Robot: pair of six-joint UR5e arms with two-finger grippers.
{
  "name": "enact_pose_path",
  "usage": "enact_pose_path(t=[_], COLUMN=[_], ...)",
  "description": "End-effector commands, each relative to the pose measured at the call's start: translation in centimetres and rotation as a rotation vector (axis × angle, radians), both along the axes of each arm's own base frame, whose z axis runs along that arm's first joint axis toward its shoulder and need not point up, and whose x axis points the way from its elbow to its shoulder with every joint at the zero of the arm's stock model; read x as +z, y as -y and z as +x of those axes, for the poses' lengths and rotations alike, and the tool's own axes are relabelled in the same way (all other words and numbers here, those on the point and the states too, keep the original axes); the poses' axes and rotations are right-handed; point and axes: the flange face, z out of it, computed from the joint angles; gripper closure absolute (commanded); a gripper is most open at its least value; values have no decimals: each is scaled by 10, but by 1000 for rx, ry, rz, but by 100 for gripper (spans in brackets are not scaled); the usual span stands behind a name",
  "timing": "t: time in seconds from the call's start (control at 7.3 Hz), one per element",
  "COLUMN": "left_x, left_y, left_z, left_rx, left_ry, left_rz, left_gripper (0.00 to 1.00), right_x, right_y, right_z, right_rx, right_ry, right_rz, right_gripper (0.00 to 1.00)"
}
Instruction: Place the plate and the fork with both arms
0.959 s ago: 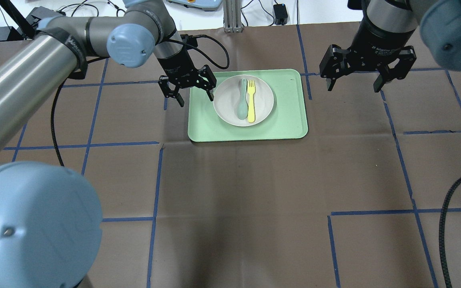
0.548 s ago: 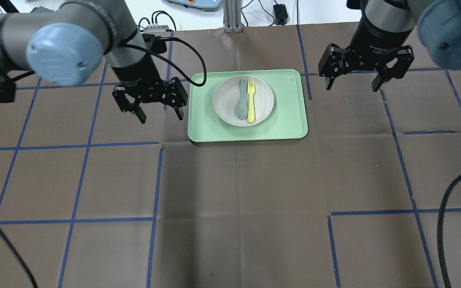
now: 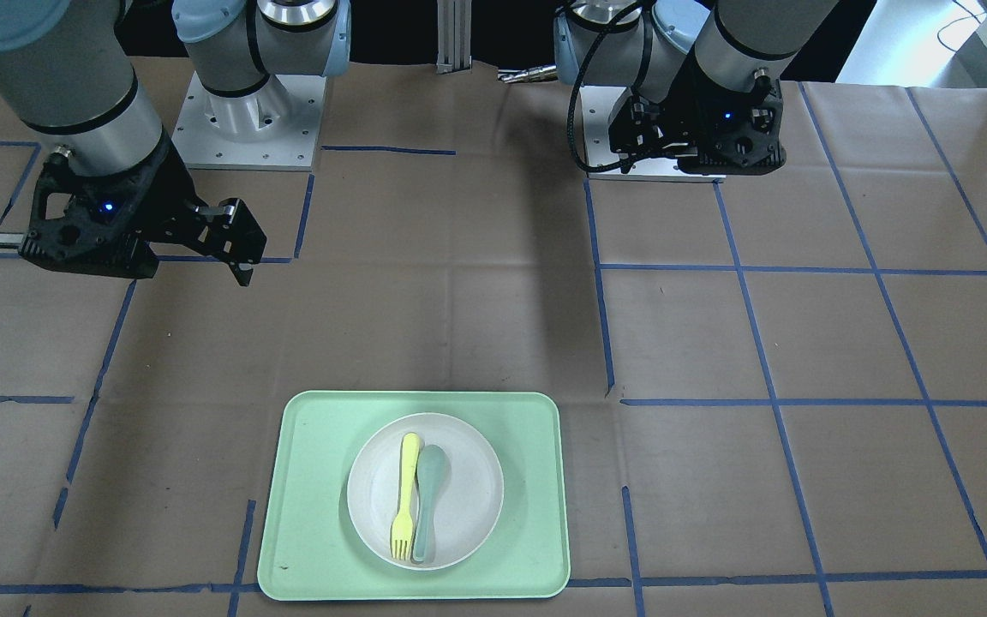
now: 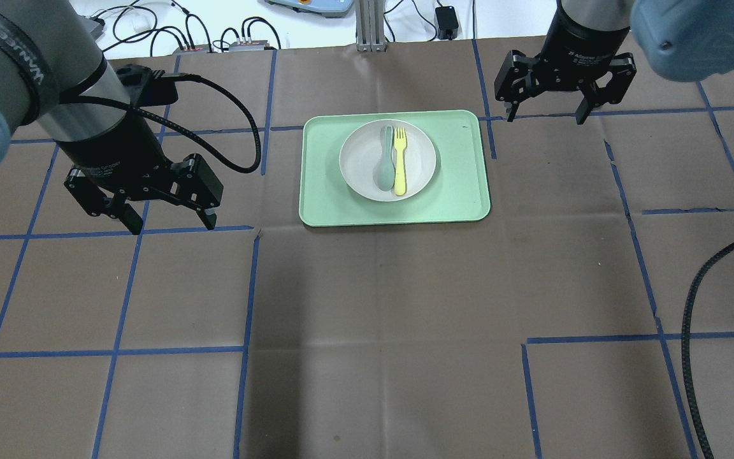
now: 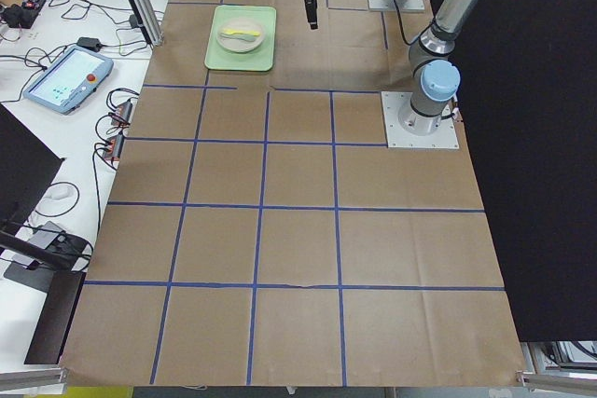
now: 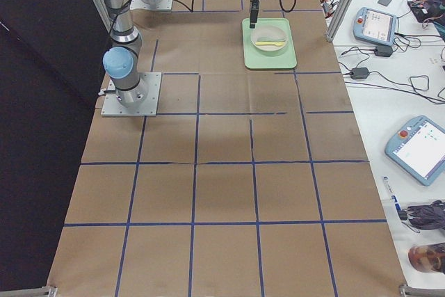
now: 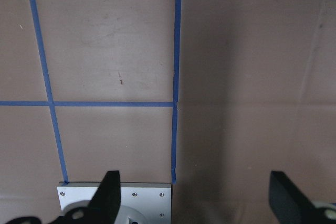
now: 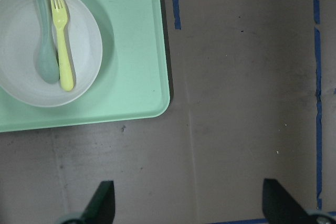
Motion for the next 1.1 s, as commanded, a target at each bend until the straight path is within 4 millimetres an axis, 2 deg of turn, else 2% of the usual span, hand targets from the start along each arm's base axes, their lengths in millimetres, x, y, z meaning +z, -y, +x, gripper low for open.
enact_pose_path(t=[0.0,0.14,0.41,0.55,0.82,0.96], left_x=[1,-2,-17,-21,-16,-15], left_y=[15,16,27,34,30,28], left_z=[4,4,15,12,12,13], left_rx=[-23,-23,-34,-27,-30,-29], left_ry=[-2,-1,97,76,69,74], left_rz=[-72,-67,-41,-40,-51,-54], left_gripper=[0,0,0,0,0,0], right_x=[-13,-31,-56,-78,-127,-154], right_y=[33,51,84,96,99,101], right_z=[27,51,102,125,155,159], right_rx=[11,-4,-22,-2,44,50], right_ry=[-14,-27,-23,-22,-26,-26], right_rz=[-24,-12,-24,-18,10,11], right_gripper=[0,0,0,0,2,2])
